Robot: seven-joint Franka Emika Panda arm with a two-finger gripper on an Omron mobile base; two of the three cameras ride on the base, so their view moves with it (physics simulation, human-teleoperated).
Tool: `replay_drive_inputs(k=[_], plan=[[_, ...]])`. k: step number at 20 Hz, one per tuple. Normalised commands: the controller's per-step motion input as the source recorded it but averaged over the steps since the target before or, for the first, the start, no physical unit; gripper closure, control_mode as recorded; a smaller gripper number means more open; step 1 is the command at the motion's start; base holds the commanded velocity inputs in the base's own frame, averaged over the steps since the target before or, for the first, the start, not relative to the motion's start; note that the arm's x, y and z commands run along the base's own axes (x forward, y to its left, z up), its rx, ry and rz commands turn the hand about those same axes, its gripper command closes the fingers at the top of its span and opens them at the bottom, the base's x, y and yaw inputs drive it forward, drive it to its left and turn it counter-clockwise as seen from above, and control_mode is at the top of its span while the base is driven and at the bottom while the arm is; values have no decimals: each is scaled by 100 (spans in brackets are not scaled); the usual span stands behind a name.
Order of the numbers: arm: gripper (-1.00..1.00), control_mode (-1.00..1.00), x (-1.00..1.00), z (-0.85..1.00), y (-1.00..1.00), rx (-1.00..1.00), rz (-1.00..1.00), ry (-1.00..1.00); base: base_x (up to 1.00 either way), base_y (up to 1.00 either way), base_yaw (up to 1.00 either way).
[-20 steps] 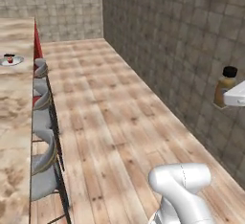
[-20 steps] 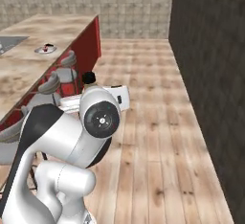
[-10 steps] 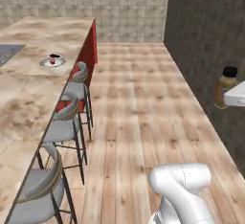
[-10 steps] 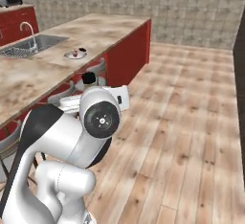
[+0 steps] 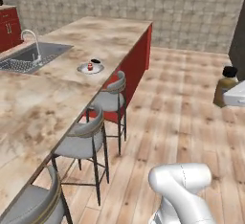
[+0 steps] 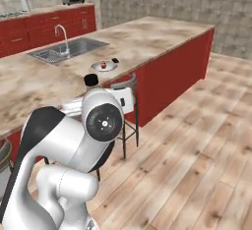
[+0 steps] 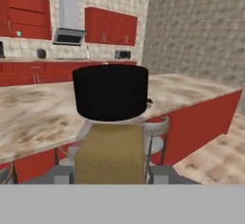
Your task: Take the cinnamon bottle from the cabinet and place it on the dining table, next to the plate with the cupcake. Then take the chocolate from the dining counter and place it on the cupcake plate.
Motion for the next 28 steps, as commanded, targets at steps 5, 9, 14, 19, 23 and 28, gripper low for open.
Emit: replay_drive_inputs(k=[5, 9, 14, 19, 23, 28], plan=[[100, 100, 0, 0, 0, 0, 0, 0, 82, -67, 51], [100, 100, 0, 0, 0, 0, 0, 0, 73, -70, 50], [100, 100, 0, 0, 0, 0, 0, 0, 64, -67, 51], [100, 100, 0, 0, 0, 0, 0, 0, 63, -62, 53], [100, 100, 0, 0, 0, 0, 0, 0, 67, -59, 53], [100, 100, 0, 0, 0, 0, 0, 0, 59, -55, 54]])
